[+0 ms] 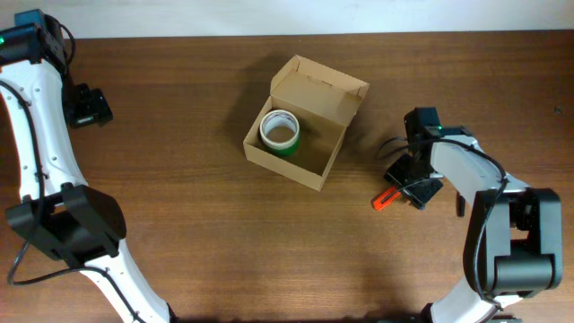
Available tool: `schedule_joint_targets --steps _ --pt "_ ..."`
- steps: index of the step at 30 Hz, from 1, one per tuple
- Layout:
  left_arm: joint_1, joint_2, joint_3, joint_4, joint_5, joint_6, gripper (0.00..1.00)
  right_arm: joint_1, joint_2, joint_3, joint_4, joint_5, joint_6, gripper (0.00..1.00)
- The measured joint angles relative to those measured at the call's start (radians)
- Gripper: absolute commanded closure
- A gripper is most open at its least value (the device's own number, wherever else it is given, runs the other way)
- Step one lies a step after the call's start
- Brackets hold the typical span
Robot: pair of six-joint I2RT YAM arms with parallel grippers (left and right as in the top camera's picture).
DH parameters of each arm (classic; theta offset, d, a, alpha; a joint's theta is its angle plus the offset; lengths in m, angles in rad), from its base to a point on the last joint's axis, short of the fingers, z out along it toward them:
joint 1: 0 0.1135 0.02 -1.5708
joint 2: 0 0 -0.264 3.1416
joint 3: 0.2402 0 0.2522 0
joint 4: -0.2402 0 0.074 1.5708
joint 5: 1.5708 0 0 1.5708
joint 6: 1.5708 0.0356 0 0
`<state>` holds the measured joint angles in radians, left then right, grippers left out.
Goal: Pack container
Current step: 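Move the right gripper down and grasp the orange box cutter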
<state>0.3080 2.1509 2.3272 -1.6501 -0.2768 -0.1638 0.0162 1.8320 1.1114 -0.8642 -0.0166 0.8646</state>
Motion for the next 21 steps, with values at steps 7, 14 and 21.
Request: schedule_joint_targets --steps 7,14,21 --pt "0.000 0.000 0.000 0.000 0.000 0.000 0.00 0.000 0.000 -0.039 0.062 -0.001 -0.001 0.44" --pt "0.000 0.000 0.000 0.000 0.000 0.000 0.00 0.000 0.000 -0.046 0.072 0.005 0.005 0.71" --pt "0.000 0.000 0.000 0.000 0.000 0.000 0.00 -0.002 -0.003 -0.049 0.076 0.008 0.003 0.75"
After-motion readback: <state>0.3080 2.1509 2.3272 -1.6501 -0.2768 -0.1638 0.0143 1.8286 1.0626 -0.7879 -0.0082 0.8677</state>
